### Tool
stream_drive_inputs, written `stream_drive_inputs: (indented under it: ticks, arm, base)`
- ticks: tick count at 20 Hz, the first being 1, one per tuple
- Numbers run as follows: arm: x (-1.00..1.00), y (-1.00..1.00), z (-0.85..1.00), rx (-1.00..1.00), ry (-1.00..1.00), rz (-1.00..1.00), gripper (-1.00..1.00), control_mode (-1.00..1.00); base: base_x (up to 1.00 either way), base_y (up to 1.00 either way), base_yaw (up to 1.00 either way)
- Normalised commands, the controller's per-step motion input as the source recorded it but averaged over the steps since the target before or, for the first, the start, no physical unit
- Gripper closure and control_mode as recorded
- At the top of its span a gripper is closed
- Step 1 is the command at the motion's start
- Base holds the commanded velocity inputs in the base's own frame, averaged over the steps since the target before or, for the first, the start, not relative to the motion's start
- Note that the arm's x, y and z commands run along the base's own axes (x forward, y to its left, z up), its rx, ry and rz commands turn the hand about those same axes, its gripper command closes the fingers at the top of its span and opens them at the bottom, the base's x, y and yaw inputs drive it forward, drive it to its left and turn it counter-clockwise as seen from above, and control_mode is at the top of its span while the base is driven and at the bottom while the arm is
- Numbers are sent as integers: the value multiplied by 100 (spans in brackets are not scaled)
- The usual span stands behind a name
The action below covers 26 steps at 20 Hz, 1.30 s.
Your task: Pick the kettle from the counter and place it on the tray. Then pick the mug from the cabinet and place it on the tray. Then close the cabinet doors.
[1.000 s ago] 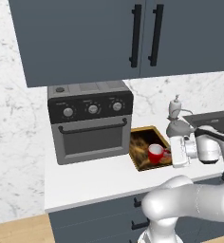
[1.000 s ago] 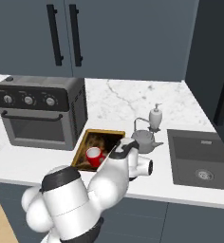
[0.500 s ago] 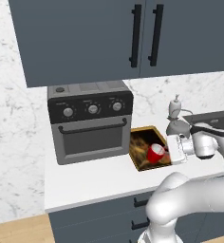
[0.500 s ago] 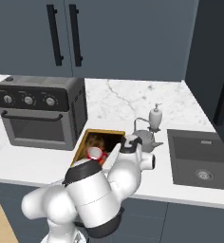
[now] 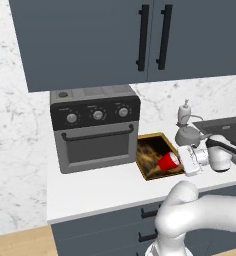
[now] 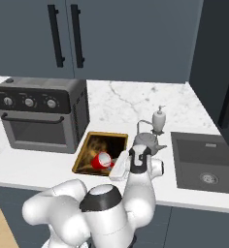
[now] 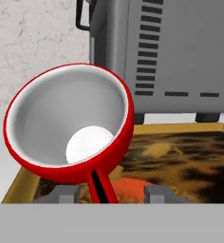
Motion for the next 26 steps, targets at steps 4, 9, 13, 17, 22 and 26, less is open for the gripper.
stream_drive_inputs:
  ticks: [4,9,13,17,22,26]
  arm:
    - [-1,0,9,0,4,0,-100,-100]
    - [0,5,29,0,5,-1,-100,-100]
    - [0,4,28,-1,10,0,-100,-100]
    - [-4,6,20,-1,7,0,-100,-100]
    - [-17,6,18,0,6,-1,-100,-100]
    - [-19,12,5,-2,9,-1,-100,-100]
  base:
    - [0,0,0]
    - [0,0,0]
    - [0,0,0]
    - [0,0,0]
    - [0,0,0]
    - [0,0,0]
